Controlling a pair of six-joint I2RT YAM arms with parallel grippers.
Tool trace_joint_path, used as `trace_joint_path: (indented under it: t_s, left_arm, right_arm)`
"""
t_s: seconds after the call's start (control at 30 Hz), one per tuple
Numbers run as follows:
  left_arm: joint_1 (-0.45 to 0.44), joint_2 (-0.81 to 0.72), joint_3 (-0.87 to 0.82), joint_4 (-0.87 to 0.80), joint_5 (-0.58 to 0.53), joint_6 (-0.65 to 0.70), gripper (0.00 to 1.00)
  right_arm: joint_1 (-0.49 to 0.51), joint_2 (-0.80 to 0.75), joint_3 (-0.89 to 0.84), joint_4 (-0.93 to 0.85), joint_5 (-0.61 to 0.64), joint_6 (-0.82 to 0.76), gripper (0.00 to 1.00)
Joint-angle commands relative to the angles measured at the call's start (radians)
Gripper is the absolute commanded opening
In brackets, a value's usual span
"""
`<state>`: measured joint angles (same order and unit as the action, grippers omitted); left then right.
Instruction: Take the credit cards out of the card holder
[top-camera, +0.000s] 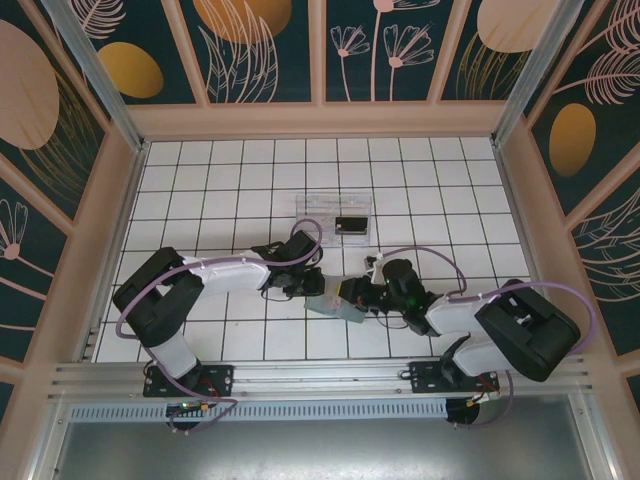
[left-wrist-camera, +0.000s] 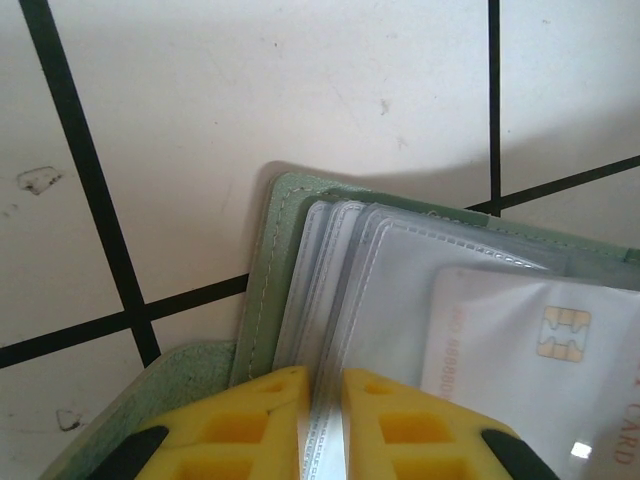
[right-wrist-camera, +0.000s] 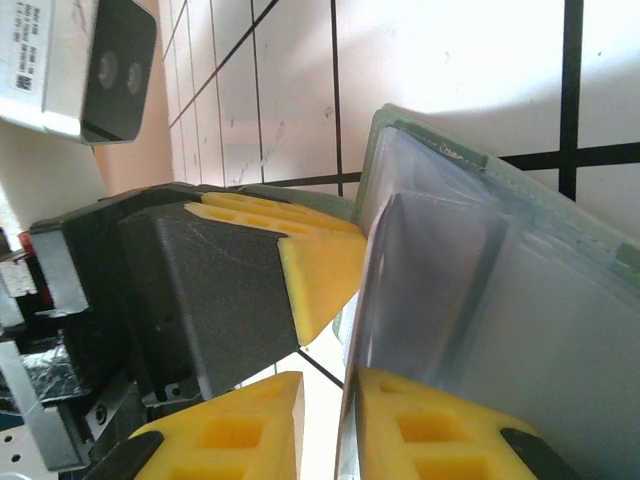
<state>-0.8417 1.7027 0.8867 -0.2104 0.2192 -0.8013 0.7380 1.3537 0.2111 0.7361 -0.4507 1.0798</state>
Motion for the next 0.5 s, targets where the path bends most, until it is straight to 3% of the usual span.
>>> trace_joint_path:
  t_s: [0.0, 0.27, 0.47]
  left_arm:
    - [-0.002, 0.018, 0.000, -0.091, -0.023, 0.001, 0.18]
    - [-0.003, 0.018, 0.006, -0.097, -0.024, 0.002, 0.18]
    - [-0.002, 0.018, -0.002, -0.101, -0.026, -0.001, 0.18]
  right_arm:
    - [-0.009, -0.037, 0.001, -0.007, 0.009, -0.009, 0.19]
    - [-0.012, -0.039, 0.071, -0.277, 0.064, -0.051, 0.04]
    - [-0.015, -0.102, 0.099, -0.461, 0.100, -0.086, 0.01]
